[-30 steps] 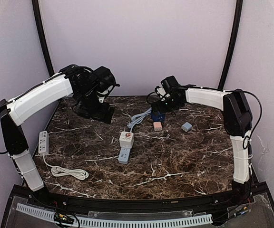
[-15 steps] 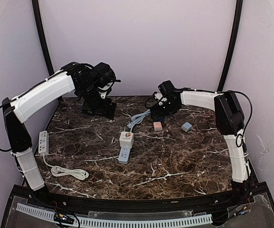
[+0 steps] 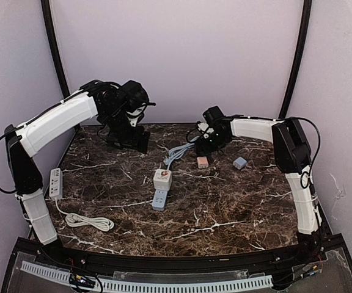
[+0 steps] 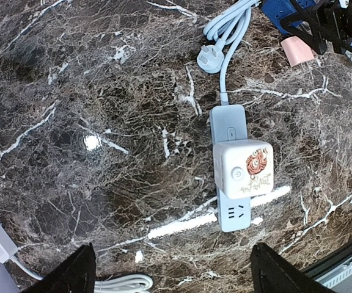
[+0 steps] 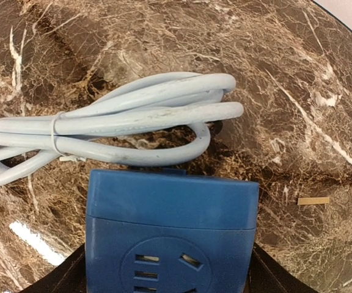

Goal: Insert the plug

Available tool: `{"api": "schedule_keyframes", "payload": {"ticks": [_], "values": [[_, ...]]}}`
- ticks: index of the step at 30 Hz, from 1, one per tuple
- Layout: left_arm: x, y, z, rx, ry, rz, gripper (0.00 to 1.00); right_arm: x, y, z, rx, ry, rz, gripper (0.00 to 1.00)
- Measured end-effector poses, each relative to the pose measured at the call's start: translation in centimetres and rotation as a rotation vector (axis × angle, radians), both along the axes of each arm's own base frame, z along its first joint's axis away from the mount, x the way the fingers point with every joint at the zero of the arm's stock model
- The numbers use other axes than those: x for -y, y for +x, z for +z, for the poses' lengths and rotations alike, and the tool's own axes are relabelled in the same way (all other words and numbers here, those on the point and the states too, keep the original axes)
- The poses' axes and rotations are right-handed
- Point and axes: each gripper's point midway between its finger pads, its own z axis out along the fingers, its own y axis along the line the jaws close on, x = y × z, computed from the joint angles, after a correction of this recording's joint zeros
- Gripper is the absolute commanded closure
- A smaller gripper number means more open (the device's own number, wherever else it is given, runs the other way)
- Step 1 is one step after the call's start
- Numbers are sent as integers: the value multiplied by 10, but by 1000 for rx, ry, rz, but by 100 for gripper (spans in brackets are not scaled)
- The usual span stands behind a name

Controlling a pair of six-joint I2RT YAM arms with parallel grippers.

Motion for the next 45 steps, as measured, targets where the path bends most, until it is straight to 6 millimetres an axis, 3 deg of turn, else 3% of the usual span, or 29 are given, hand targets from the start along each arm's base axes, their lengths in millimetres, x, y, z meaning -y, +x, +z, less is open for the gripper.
{"api": "schedule_keyframes", "payload": {"ticks": [9,18,23,31,37,41,45], "values": [[5,5,-5,-10,-7,-9,14,1,5,1,10,-4,9,39],[8,8,0,1,-18,-16,14,0,7,1,11,4,13,70],[8,9,0,2,-19,-15,13,0,7,1,11,3,14,75],[11,12,10,26,-33,-24,2,4,9,6,30,-25,22,82],[13,15,18,48,-48,-28,1,15,7,42,98,-44,8,85],[12,14,26,65,-65,-29,1,20,2,84,161,-12,0,90],[16,11,49,121,-144,-40,1,22,-8,130,238,52,-2,96]]}}
